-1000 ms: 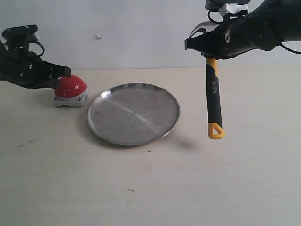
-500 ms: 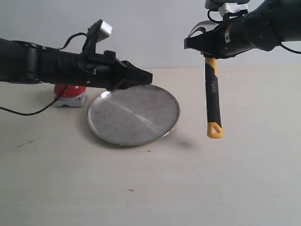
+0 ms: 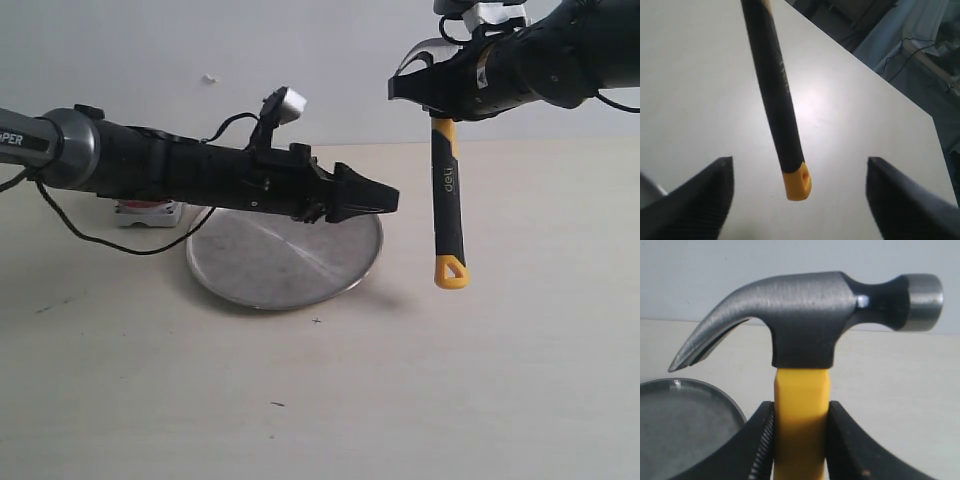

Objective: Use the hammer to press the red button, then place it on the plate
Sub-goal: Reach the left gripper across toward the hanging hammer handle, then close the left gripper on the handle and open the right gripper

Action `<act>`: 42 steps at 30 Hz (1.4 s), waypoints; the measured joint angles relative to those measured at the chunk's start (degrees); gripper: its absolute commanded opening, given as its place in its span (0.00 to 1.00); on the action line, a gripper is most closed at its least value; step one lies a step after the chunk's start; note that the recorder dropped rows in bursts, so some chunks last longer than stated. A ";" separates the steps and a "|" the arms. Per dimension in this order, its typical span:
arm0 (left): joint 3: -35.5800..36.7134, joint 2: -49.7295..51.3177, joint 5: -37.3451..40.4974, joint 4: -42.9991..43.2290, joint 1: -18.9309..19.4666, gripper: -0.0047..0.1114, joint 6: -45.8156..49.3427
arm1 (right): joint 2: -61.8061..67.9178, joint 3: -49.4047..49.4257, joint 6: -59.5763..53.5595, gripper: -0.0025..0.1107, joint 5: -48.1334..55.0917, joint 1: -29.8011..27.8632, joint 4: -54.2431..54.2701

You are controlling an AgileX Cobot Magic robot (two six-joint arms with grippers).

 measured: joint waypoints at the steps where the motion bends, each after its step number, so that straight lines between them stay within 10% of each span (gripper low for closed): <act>1: -0.33 0.12 -0.23 0.00 -0.50 0.76 0.27 | 0.00 0.00 0.00 0.02 0.00 0.00 0.00; 13: -5.30 0.68 -11.50 -0.13 -7.62 0.76 2.38 | 0.00 0.00 1.33 0.02 -0.62 0.00 0.82; 42: -7.08 3.53 -18.59 -0.25 -7.72 0.76 2.23 | 0.00 0.00 1.58 0.02 -3.58 0.00 8.53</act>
